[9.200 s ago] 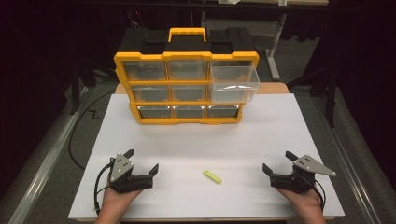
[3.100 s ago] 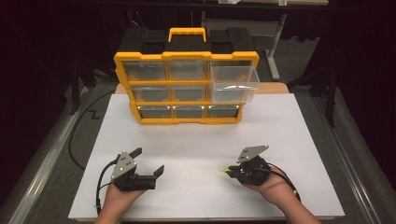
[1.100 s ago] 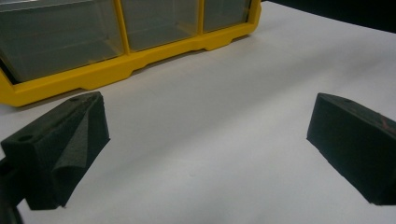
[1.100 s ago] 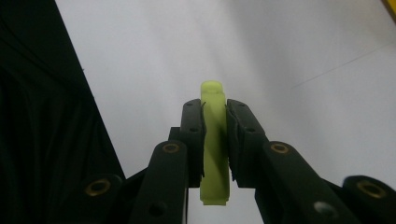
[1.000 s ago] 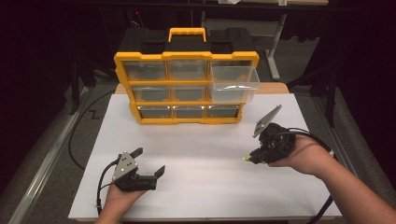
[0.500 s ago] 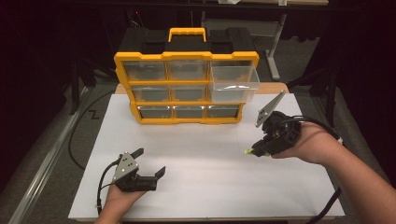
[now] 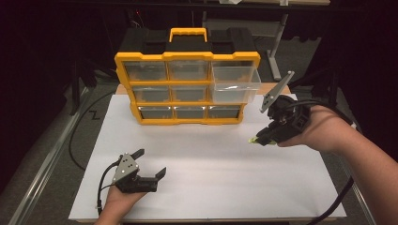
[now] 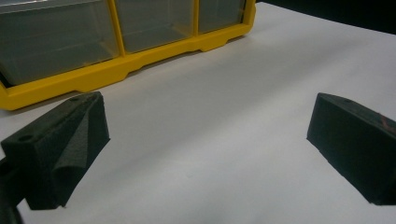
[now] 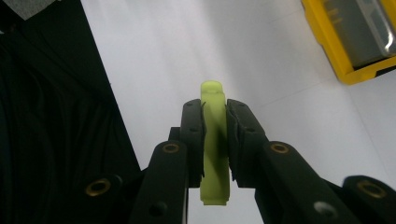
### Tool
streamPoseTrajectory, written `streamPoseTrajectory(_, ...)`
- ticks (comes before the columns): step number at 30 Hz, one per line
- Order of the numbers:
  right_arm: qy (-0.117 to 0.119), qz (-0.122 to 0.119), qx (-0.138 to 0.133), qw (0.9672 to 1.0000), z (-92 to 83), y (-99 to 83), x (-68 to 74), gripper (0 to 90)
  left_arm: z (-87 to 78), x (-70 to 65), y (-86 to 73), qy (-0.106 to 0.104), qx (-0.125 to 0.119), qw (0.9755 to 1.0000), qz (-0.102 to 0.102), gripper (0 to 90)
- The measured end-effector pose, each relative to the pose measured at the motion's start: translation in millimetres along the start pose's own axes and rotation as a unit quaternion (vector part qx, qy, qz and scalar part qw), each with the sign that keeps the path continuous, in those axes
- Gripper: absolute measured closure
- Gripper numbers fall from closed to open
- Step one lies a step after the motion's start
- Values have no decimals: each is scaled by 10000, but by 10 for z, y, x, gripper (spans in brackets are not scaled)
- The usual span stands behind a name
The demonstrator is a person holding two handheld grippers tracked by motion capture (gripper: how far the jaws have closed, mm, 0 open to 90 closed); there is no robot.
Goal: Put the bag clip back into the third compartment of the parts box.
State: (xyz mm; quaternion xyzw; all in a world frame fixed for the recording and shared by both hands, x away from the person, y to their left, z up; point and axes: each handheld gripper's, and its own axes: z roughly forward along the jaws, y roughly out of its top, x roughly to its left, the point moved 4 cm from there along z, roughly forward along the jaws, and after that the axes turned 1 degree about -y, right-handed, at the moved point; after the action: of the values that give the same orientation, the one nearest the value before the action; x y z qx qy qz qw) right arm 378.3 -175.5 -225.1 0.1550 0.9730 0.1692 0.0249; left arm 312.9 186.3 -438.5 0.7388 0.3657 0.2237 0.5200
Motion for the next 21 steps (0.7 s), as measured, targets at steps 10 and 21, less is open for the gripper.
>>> streamPoseTrajectory(10, -105, 25, -86, 9999, -218, 143, -74, 792, 1, -5, 6, -34, -42, 10000, -16, 3)
streamPoseTrajectory(21, -147, 5, -108, 9998, -389, 341, -118, 792, -17, 5, 6, -49, -49, 10000, -25, 3)
